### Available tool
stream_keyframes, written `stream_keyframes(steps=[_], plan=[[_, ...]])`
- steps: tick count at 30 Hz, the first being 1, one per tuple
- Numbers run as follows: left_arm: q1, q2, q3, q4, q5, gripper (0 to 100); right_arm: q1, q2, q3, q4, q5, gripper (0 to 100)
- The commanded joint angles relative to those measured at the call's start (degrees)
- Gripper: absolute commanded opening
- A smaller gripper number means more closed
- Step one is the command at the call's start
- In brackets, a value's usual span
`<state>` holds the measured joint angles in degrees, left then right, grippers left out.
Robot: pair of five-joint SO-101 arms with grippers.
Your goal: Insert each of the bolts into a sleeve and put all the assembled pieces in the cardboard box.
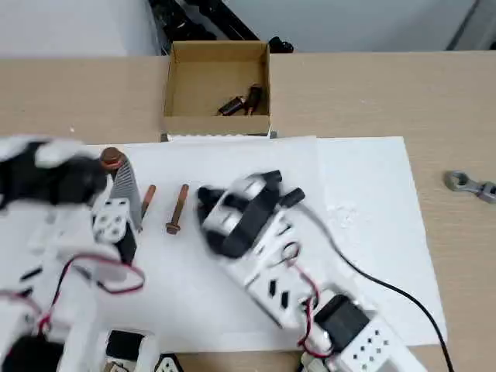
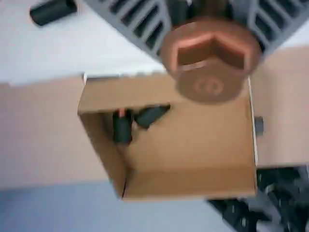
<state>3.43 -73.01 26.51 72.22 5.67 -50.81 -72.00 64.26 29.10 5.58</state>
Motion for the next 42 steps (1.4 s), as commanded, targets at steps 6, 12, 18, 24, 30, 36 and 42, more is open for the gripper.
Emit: stream_keyframes(steps=[6, 12, 18, 24, 30, 36, 42], plan=[[1.76, -5.54, 0.84, -5.8, 3.78, 1, -3.3, -1.1, 0.0, -2.77, 1.41, 0.2], [11.52, -6.51, 7.16, -12.13, 4.75, 1, -2.15, -1.89, -0.26, -2.86, 0.0, 0.2], [11.69, -6.42, 10.95, -16.35, 4.75, 1, 0.48, -8.84, 0.44, -2.68, -4.75, 0.2], [11.69, -6.51, 14.73, -20.75, 6.86, 1, 0.48, -11.47, 5.1, -2.95, -5.01, 0.2], [11.69, -6.15, 14.9, -23.91, 11.96, 1, 0.57, -11.56, 8.62, -8.13, -5.19, 0.2], [12.66, -6.07, 15.08, -23.91, 14.24, 1, 0.57, -11.38, 8.79, -8.4, -6.15, 0.2], [17.67, -6.07, 16.84, -24.0, 14.33, 1, 2.07, -11.3, 8.79, -8.4, -6.15, 0.2]])
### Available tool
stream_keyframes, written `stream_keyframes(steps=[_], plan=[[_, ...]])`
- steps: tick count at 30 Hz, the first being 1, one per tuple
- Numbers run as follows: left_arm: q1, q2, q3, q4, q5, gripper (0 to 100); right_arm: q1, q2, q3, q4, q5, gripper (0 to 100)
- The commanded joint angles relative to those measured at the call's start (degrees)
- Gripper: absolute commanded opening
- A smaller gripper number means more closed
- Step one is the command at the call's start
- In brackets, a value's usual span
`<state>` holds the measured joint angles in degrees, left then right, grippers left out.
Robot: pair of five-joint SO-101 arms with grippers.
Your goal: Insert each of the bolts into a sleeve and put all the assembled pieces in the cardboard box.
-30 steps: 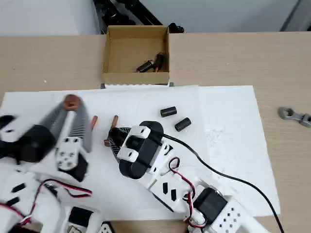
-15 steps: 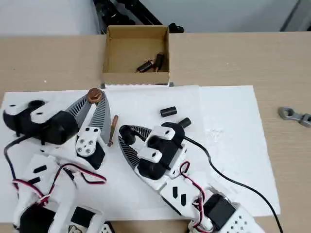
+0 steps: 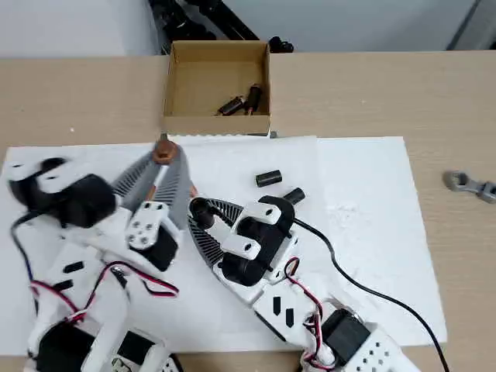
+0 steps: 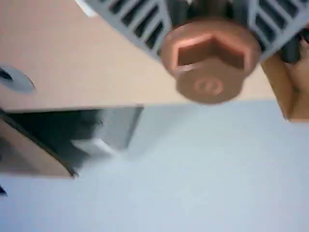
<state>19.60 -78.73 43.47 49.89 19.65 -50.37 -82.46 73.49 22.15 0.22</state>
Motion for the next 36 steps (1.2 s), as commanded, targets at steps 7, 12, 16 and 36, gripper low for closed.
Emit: stream_keyframes(steps=[7, 12, 16, 36], plan=[[1.85, -0.35, 0.22, -1.49, 0.35, 1, 1.98, -0.84, -0.44, -1.36, -0.79, 0.2], [2.02, -0.35, 0.13, -0.88, 0.53, 1, 1.98, -0.84, -0.44, -1.36, -0.79, 0.2], [4.04, -0.35, -0.04, 0.35, 0.62, 1, 1.98, -0.84, -0.44, -1.36, -0.79, 0.2], [4.22, -0.35, 0.04, 1.41, 0.53, 3, 1.8, -0.75, -0.44, -1.36, -0.62, 0.2]])
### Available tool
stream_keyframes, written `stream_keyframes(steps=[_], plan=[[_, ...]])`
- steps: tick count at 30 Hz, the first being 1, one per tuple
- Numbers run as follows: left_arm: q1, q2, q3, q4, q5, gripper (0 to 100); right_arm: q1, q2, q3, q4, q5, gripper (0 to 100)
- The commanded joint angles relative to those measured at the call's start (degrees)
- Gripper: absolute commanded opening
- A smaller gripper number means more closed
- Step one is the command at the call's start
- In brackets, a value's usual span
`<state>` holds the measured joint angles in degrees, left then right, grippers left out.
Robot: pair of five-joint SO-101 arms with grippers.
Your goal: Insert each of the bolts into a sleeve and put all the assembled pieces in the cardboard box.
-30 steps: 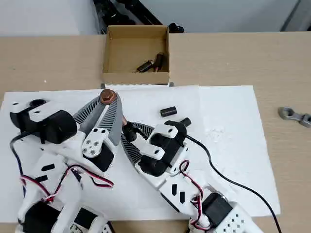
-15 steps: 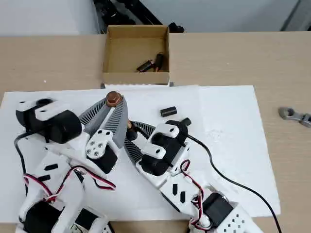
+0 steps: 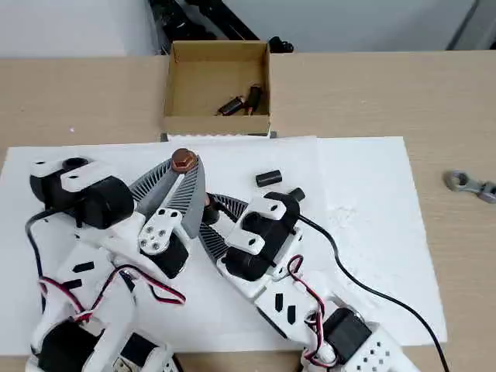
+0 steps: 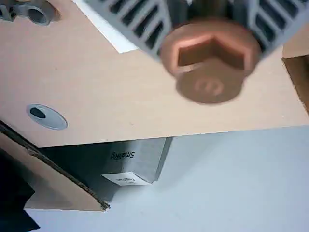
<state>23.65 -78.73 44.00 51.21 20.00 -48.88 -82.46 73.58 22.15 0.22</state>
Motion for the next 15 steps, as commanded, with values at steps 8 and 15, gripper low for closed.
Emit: stream_keyframes(steps=[8, 15], plan=[[-0.09, -0.35, -0.4, 4.13, -1.41, 14, 0.31, -0.75, -0.53, -1.27, -0.62, 0.2], [-6.59, -0.35, -0.57, 4.48, 0.44, 18, 0.31, -0.75, -0.53, -1.27, -0.53, 0.2]])
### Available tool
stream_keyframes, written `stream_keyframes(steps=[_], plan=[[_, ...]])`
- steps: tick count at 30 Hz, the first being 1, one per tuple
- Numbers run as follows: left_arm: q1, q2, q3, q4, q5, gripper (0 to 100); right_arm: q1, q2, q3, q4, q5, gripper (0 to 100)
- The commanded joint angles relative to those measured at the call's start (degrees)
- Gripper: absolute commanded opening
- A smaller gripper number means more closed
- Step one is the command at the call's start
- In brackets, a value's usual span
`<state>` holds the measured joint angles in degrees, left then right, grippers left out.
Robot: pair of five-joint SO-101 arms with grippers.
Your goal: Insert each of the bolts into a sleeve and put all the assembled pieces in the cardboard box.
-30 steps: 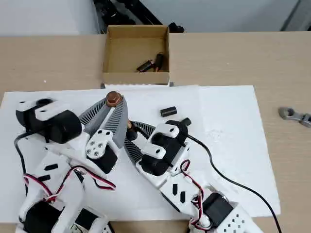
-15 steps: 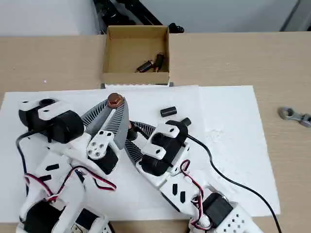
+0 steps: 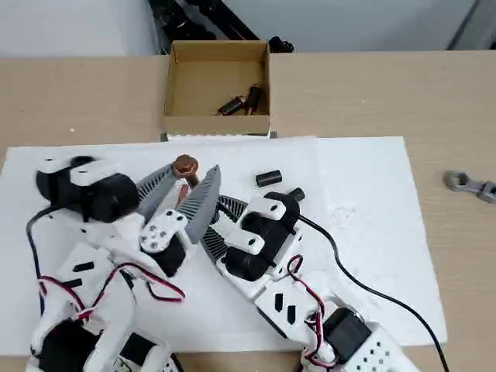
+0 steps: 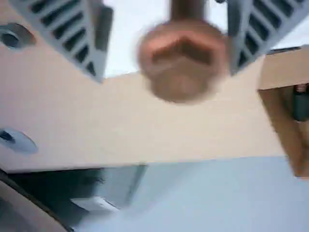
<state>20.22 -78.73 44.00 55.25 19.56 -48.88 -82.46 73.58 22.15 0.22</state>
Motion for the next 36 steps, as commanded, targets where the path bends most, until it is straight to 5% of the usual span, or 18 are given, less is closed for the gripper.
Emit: stream_keyframes(steps=[1, 19, 24, 28, 36], plan=[[-4.22, -0.35, -0.57, 0.88, 0.79, 18, 0.31, -0.75, -0.53, -1.27, -0.53, 0.2], [-8.35, -0.35, -0.57, 2.73, -0.88, 19, 3.91, 0.04, -1.05, -1.98, 2.02, 0.2], [-18.99, -0.26, 1.8, 2.99, -0.97, 17, 12.79, 7.78, -6.51, -2.07, 1.41, 0.2], [-26.9, -0.35, 6.9, 4.57, -7.56, 17, 16.92, 18.07, -9.93, -7.6, 4.13, 0.2], [-35.25, -0.79, 14.02, 5.54, -9.76, 14, 23.43, 40.4, -29.19, -12.09, 4.31, 0.2]])
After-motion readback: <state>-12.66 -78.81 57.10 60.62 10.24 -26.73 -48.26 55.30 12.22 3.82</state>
